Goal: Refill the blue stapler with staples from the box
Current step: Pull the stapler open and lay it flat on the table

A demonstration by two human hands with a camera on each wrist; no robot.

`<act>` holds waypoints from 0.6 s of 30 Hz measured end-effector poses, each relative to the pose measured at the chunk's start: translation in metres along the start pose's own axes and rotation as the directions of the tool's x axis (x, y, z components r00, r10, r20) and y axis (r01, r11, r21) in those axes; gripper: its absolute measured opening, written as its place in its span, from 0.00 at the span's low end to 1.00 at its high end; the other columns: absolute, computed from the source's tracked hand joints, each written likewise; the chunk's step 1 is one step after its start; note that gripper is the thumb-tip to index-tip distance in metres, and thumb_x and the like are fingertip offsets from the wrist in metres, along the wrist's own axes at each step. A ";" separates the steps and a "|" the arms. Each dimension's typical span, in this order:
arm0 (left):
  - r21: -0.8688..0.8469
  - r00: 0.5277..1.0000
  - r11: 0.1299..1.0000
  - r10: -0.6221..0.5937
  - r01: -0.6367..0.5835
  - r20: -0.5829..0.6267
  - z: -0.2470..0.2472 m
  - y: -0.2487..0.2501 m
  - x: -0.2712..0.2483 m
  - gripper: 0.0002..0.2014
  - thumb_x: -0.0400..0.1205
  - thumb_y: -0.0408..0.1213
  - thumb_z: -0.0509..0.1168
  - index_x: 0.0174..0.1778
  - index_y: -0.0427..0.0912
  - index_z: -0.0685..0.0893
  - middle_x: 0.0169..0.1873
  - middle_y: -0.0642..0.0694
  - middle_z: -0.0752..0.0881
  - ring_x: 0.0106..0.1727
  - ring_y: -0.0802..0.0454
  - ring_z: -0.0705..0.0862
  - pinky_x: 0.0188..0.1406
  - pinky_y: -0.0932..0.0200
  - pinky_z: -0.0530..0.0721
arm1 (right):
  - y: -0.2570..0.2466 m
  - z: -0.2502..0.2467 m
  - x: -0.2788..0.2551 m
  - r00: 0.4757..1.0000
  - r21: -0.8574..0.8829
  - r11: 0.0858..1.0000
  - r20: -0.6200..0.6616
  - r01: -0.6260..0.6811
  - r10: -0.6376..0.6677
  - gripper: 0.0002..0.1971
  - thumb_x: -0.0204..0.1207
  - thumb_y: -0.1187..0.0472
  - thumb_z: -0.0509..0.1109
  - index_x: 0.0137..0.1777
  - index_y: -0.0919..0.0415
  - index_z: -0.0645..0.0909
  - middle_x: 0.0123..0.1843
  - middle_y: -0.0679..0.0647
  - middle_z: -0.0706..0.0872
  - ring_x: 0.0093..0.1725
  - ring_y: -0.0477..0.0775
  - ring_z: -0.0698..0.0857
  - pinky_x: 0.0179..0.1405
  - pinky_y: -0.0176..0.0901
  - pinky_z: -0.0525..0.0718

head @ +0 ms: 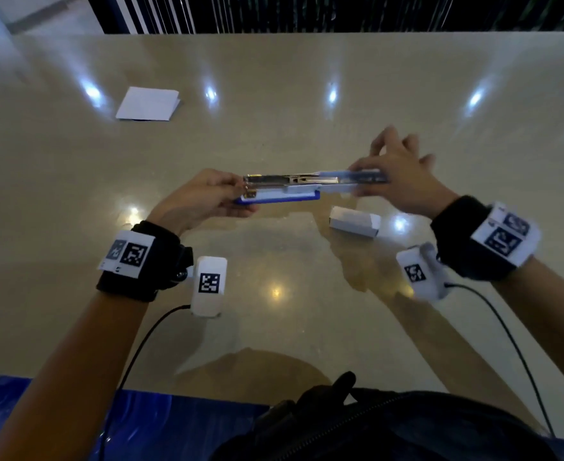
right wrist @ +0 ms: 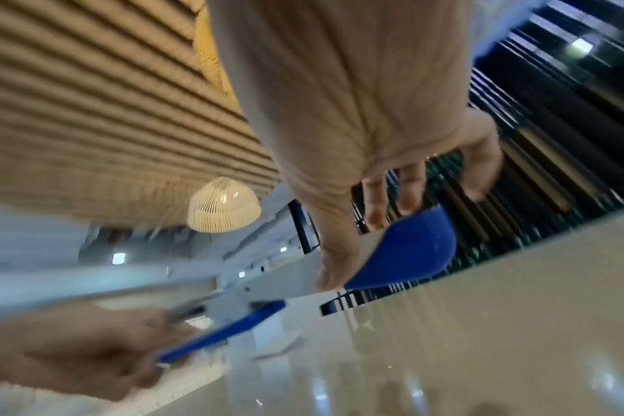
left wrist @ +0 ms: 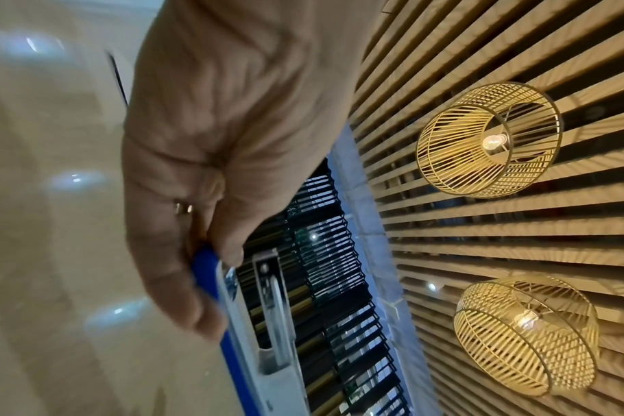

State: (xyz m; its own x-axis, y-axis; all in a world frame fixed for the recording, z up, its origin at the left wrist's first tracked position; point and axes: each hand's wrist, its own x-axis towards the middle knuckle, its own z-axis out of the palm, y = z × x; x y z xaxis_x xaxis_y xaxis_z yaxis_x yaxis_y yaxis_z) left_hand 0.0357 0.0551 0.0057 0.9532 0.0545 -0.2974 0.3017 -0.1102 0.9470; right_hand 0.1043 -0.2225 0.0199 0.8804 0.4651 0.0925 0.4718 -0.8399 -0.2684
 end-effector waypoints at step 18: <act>0.377 0.939 0.913 -0.255 0.154 0.233 0.056 -0.038 -0.002 0.13 0.75 0.28 0.74 0.54 0.31 0.86 0.33 0.47 0.89 0.35 0.56 0.87 0.39 0.67 0.89 | -0.040 0.063 0.092 0.915 -0.005 0.989 0.378 0.151 -0.138 0.22 0.86 0.55 0.58 0.79 0.50 0.69 0.69 0.64 0.78 0.68 0.64 0.76 0.59 0.46 0.70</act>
State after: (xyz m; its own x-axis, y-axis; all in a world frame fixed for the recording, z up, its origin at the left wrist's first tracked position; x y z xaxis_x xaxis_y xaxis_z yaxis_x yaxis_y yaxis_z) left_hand 0.0234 0.0033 -0.0362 0.8223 -0.1516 -0.5485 0.4300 -0.4659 0.7733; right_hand 0.1629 -0.1283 -0.0208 0.7232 0.6472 -0.2411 0.5993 -0.7616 -0.2467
